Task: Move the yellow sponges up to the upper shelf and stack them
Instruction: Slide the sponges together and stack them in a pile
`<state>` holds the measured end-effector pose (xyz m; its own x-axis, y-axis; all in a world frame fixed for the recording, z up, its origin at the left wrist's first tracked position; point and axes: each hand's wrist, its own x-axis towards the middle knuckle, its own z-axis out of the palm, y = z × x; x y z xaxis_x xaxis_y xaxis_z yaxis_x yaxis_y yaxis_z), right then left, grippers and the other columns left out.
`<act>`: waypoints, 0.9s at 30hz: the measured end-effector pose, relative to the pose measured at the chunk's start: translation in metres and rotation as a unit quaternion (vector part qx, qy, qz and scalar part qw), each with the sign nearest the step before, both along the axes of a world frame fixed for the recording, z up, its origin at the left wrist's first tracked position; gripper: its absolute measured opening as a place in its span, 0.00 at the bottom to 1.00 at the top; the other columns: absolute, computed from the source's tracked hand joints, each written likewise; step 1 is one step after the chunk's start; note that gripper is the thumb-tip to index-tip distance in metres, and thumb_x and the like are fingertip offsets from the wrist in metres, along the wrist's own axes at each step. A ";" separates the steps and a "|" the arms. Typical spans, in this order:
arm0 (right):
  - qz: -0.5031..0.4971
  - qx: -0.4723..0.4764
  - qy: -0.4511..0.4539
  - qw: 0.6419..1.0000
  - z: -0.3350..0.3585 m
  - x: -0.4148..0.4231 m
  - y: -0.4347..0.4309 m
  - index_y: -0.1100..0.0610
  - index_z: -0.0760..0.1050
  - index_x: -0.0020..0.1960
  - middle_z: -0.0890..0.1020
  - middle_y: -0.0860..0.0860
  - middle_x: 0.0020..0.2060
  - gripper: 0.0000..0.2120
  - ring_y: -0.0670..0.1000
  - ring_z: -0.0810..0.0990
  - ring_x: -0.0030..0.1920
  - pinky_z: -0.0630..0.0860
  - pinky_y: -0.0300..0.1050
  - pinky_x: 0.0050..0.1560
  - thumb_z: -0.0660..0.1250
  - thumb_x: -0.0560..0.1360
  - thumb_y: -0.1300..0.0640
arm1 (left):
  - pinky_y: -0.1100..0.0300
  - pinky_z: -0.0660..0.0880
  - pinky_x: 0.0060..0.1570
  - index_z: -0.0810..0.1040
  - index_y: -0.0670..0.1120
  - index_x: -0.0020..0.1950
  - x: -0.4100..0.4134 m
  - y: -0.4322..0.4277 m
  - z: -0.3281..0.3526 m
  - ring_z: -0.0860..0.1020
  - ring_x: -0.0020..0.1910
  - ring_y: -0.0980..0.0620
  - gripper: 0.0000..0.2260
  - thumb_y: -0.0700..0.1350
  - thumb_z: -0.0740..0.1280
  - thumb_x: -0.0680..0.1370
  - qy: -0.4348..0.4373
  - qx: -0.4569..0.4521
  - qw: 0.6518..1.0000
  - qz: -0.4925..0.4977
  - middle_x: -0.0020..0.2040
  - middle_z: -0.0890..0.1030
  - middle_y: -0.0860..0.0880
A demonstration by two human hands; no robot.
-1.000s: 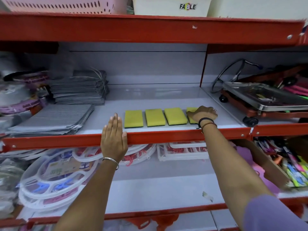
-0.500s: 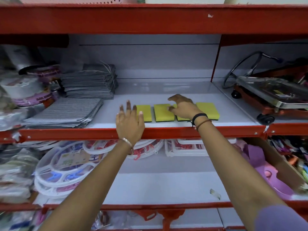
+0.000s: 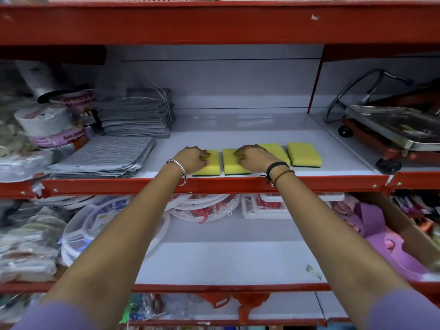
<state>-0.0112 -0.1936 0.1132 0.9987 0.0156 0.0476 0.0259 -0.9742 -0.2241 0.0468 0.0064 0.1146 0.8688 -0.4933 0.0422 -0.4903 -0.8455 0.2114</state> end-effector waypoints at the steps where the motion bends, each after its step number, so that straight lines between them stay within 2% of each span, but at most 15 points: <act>1: -0.003 0.016 -0.003 1.000 -0.001 -0.002 0.003 0.54 0.70 0.69 0.72 0.54 0.70 0.20 0.57 0.70 0.69 0.65 0.49 0.70 0.59 0.77 0.57 | 0.56 0.63 0.71 0.71 0.49 0.71 -0.003 0.004 0.000 0.66 0.72 0.44 0.20 0.50 0.62 0.79 0.003 -0.005 1.000 -0.002 0.73 0.69 0.49; 4: -0.004 0.045 -0.005 0.999 -0.003 -0.008 0.011 0.55 0.72 0.68 0.74 0.54 0.68 0.20 0.57 0.71 0.68 0.68 0.50 0.69 0.60 0.76 0.57 | 0.56 0.64 0.70 0.72 0.49 0.70 -0.011 0.014 0.002 0.67 0.71 0.46 0.20 0.50 0.63 0.79 0.005 -0.009 1.000 -0.009 0.72 0.70 0.50; 11: -0.007 0.080 -0.015 0.997 -0.005 -0.023 0.023 0.57 0.74 0.66 0.74 0.54 0.68 0.19 0.56 0.71 0.68 0.65 0.45 0.69 0.62 0.75 0.59 | 0.55 0.65 0.68 0.73 0.49 0.69 -0.031 0.021 0.000 0.68 0.70 0.43 0.19 0.50 0.63 0.79 -0.004 -0.017 1.000 -0.006 0.72 0.71 0.49; 16: -0.026 0.078 -0.029 0.996 -0.009 -0.027 0.030 0.54 0.75 0.65 0.72 0.55 0.67 0.20 0.59 0.69 0.67 0.65 0.48 0.69 0.62 0.73 0.59 | 0.54 0.64 0.69 0.72 0.49 0.69 -0.034 0.016 -0.001 0.67 0.71 0.42 0.19 0.48 0.63 0.78 -0.004 -0.017 1.000 -0.015 0.72 0.69 0.49; 27: -0.034 0.100 -0.038 0.994 -0.014 -0.029 0.031 0.54 0.75 0.65 0.72 0.55 0.67 0.19 0.60 0.68 0.68 0.63 0.50 0.70 0.62 0.74 0.58 | 0.54 0.64 0.70 0.74 0.49 0.68 -0.031 0.022 -0.001 0.68 0.70 0.44 0.18 0.45 0.64 0.78 0.025 -0.045 0.998 -0.047 0.72 0.70 0.48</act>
